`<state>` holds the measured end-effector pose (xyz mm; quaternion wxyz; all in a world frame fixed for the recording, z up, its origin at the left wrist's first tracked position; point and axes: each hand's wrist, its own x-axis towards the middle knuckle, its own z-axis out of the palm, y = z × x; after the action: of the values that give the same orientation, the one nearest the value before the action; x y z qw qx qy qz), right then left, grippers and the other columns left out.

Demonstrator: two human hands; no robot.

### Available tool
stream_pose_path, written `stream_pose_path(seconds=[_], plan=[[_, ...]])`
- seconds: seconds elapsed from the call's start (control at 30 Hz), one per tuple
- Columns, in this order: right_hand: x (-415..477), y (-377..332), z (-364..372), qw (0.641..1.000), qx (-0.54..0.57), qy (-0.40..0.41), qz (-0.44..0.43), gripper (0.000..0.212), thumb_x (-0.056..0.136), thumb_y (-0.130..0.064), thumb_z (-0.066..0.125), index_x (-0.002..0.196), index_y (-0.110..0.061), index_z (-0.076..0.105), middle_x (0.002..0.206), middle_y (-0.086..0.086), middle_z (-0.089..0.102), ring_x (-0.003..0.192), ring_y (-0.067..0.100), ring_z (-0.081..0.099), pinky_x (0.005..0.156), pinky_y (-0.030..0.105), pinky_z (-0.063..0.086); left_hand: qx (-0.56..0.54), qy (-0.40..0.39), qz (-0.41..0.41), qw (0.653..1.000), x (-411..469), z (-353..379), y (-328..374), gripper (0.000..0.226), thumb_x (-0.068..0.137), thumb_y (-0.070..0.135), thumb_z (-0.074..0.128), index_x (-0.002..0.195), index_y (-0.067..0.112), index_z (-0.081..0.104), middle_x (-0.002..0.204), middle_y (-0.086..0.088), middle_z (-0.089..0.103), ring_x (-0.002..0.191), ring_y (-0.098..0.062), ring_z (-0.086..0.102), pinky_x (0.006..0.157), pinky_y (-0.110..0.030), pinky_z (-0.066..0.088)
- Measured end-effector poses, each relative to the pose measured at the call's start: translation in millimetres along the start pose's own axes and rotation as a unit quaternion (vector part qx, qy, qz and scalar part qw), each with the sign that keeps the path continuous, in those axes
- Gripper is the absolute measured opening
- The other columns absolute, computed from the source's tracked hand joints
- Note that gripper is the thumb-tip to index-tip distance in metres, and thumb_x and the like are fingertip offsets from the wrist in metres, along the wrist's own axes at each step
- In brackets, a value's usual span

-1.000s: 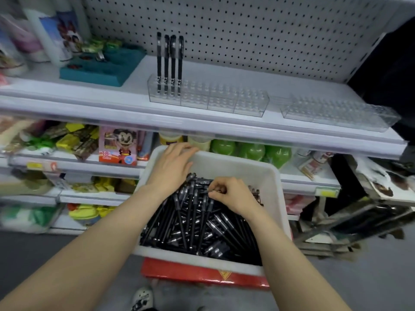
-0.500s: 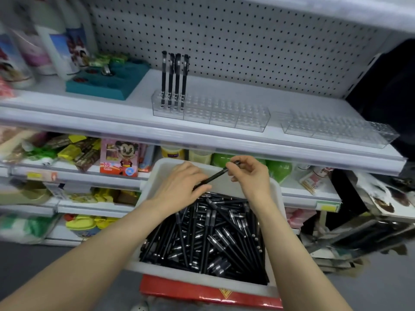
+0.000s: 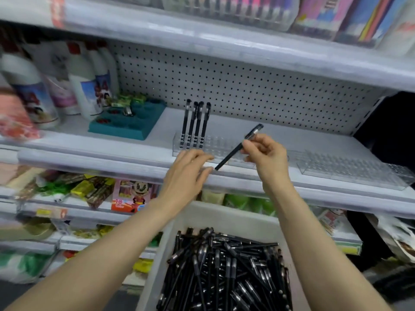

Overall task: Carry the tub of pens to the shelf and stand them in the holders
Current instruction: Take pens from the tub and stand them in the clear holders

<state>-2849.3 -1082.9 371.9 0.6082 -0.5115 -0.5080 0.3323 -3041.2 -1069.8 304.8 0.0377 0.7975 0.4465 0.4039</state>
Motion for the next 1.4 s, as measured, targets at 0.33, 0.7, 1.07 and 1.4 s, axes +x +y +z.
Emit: stream_pose_path(seconds=[0.33, 0.7, 1.07, 1.4], plan=[[85, -27, 53, 0.983, -0.152, -0.006, -0.105, 0.01, 0.096, -0.011, 0.06, 0.105, -0.014, 0.063, 0.094, 0.011, 0.07, 0.085, 0.028, 0.068, 0.07, 0.031, 0.06, 0.147, 0.025, 0.037, 0.988, 45, -2, -42, 0.032, 0.087, 0.015, 0.068, 0.119, 0.011, 0.066, 0.116, -0.009, 0.061, 0.104, -0.031, 0.053, 0.083, -0.043, 0.05], [77, 12, 77, 0.942, -0.309, -0.065, -0.115, 0.012, 0.094, -0.015, 0.061, 0.102, -0.008, 0.066, 0.081, 0.007, 0.067, 0.075, 0.027, 0.066, 0.079, 0.044, 0.056, 0.155, 0.051, 0.049, 0.985, 44, 2, -47, 0.043, 0.076, 0.003, 0.077, 0.117, 0.014, 0.068, 0.112, -0.007, 0.062, 0.098, -0.029, 0.054, 0.076, -0.039, 0.048], [48, 2, 52, 0.941, -0.313, -0.05, -0.116, 0.024, 0.094, -0.016, 0.062, 0.117, -0.011, 0.066, 0.089, -0.001, 0.068, 0.083, 0.017, 0.066, 0.082, 0.031, 0.054, 0.118, 0.029, 0.03, 0.992, 24, -7, -23, 0.041, 0.086, 0.005, 0.065, 0.126, 0.011, 0.063, 0.124, -0.009, 0.058, 0.116, -0.028, 0.047, 0.09, -0.041, 0.047], [-80, 76, -33, 0.933, -0.349, -0.089, -0.007, 0.008, 0.088, -0.017, 0.069, 0.093, -0.021, 0.074, 0.08, -0.013, 0.068, 0.072, -0.002, 0.061, 0.071, 0.01, 0.044, 0.044, -0.107, -0.022, 0.993, -93, 45, 11, 0.045, 0.082, 0.011, 0.07, 0.126, 0.017, 0.063, 0.126, -0.004, 0.056, 0.116, -0.027, 0.05, 0.098, -0.04, 0.044]])
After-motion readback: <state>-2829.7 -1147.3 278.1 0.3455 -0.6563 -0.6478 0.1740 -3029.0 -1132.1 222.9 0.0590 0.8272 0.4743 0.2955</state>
